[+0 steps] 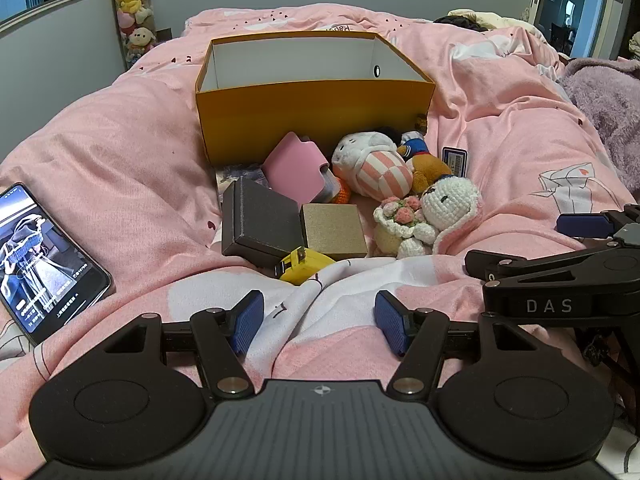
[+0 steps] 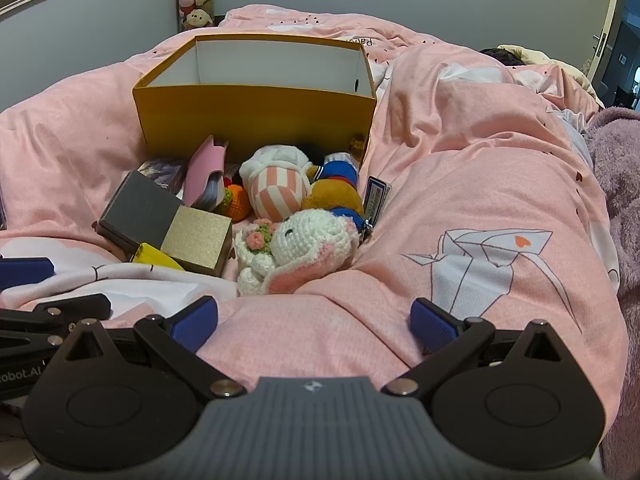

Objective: Organize objects

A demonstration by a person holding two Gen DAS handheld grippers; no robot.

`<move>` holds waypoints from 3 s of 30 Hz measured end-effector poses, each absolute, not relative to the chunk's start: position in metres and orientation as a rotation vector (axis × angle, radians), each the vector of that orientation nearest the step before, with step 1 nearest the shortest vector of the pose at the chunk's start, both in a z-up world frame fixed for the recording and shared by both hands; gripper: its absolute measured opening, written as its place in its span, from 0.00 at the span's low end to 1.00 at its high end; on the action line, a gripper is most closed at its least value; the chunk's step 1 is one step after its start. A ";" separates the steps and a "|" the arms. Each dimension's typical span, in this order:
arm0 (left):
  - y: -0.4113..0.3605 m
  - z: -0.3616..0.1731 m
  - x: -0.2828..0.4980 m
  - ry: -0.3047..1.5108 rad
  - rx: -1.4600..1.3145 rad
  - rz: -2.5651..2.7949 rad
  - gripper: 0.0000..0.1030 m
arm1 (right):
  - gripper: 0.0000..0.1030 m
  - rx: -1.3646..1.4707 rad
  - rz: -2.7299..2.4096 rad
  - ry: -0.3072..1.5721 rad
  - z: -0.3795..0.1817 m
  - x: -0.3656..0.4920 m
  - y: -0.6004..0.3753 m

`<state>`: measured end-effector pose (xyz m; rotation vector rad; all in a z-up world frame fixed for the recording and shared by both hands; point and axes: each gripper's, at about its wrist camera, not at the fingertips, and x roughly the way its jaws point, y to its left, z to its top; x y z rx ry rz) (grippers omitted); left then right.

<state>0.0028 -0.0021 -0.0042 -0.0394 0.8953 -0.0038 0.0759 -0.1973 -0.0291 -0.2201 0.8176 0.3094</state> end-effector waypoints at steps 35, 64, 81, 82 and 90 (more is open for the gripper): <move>0.014 -0.006 0.009 0.933 -0.098 -0.106 0.55 | 0.75 -0.333 0.414 0.823 -0.022 0.084 -0.179; 0.101 -0.055 0.149 1.170 -0.327 0.044 0.66 | 0.56 -0.370 0.792 0.933 -0.028 0.211 -0.092; 0.109 -0.045 0.157 1.192 -0.434 -0.019 0.42 | 0.40 -0.277 0.820 1.118 -0.061 0.286 -0.055; 0.108 -0.044 0.158 1.198 -0.423 -0.029 0.41 | 0.39 -0.279 0.822 1.129 -0.064 0.287 -0.053; 0.109 -0.048 0.163 1.218 -0.402 -0.012 0.41 | 0.28 -0.191 0.809 1.202 -0.080 0.296 -0.051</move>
